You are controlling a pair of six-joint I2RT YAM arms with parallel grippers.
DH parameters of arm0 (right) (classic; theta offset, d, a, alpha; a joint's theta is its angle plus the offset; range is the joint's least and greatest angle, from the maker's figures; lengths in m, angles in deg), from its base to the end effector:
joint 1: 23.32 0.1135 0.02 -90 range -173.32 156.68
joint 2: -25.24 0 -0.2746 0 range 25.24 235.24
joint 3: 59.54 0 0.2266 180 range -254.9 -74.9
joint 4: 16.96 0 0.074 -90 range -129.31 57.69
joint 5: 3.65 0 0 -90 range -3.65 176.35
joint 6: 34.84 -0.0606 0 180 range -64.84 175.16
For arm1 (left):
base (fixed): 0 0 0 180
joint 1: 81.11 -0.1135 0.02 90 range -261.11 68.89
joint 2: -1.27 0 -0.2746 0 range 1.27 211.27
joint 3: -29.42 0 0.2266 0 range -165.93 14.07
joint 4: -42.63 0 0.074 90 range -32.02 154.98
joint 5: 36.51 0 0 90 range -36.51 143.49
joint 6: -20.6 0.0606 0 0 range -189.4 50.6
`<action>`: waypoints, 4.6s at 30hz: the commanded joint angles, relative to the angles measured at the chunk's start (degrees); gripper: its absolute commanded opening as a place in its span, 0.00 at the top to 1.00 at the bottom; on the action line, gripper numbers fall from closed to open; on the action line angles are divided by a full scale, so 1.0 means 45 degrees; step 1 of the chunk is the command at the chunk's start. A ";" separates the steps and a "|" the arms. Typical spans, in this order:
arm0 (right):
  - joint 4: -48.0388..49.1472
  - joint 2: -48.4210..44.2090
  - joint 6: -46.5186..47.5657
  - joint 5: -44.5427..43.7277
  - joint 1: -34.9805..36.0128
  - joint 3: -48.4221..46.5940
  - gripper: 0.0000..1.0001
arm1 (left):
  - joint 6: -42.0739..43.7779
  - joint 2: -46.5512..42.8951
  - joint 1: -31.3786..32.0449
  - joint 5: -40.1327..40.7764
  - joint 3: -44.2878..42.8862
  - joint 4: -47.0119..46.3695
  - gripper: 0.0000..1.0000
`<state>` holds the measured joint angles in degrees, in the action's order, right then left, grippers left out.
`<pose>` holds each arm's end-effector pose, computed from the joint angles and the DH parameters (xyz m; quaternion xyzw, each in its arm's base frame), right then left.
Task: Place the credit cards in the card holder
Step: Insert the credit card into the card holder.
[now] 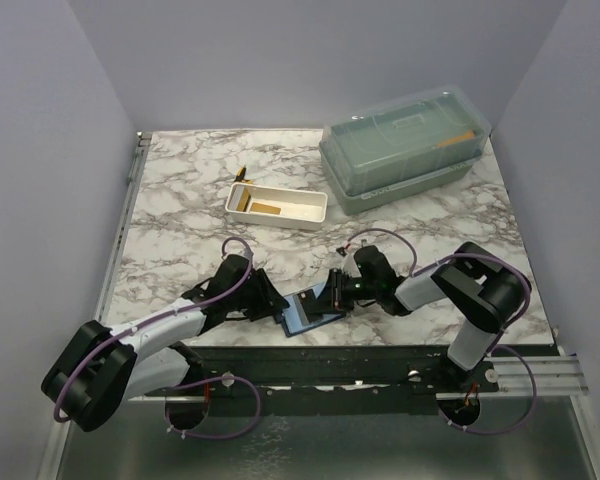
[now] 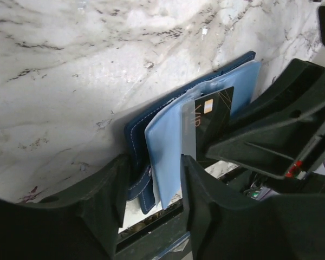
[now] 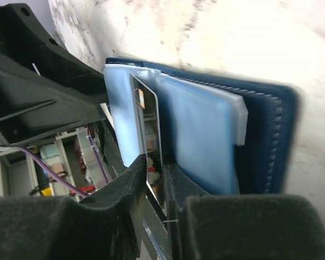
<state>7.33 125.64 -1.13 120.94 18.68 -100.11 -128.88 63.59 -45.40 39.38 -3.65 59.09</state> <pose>0.1882 0.2158 0.1157 -0.0294 0.8593 0.5034 0.0858 0.1399 -0.1187 0.1509 -0.1440 0.9090 -0.3529 0.1683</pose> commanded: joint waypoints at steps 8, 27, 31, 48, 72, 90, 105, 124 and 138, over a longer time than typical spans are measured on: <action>-0.7307 -0.0779 0.2585 -0.3206 0.1034 -0.2204 0.64 | 0.0499 0.1208 0.0040 0.0767 -0.0455 0.0507 0.75; -0.8035 -0.1685 0.2914 -0.3059 0.1038 -0.2268 0.59 | 0.1252 0.1321 0.0035 0.0781 -0.0777 0.0018 1.00; -0.7633 -0.1249 0.2967 -0.2580 0.1119 -0.2452 0.69 | 0.1472 0.1404 0.0034 0.0524 -0.0906 -0.0132 1.00; -0.7687 -0.2083 0.1847 -0.3132 0.1448 -0.1873 0.63 | 0.1341 0.1132 0.0035 0.0148 -0.0804 -0.0748 1.00; -0.8928 -0.1177 0.1548 -0.4081 0.2633 -0.3838 0.59 | 0.0991 0.0663 0.0035 0.0006 -0.0631 -0.0556 1.00; -0.9106 -0.0632 0.1957 -0.4240 0.2640 -0.4795 0.58 | 0.0700 0.0616 0.0054 -0.0126 -0.0353 -0.0928 1.00; -1.1836 -0.3932 0.1815 -0.5758 0.2640 -0.4092 0.53 | 0.1183 -0.1105 0.0055 0.0876 -0.1102 0.1741 0.40; -1.2972 -0.6297 0.1385 -0.6917 0.1693 -0.2826 0.55 | 0.0220 0.1287 0.1808 -0.1259 -0.2906 -0.0163 0.72; -1.2142 -0.5723 0.1414 -0.6202 0.1644 -0.2721 0.59 | 0.0227 0.3914 0.2329 -0.0817 -0.2996 -0.1661 0.87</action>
<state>-49.20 98.49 5.56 91.78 26.22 -112.68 -128.07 79.63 -35.57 35.31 -16.04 54.41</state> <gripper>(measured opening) 0.417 0.146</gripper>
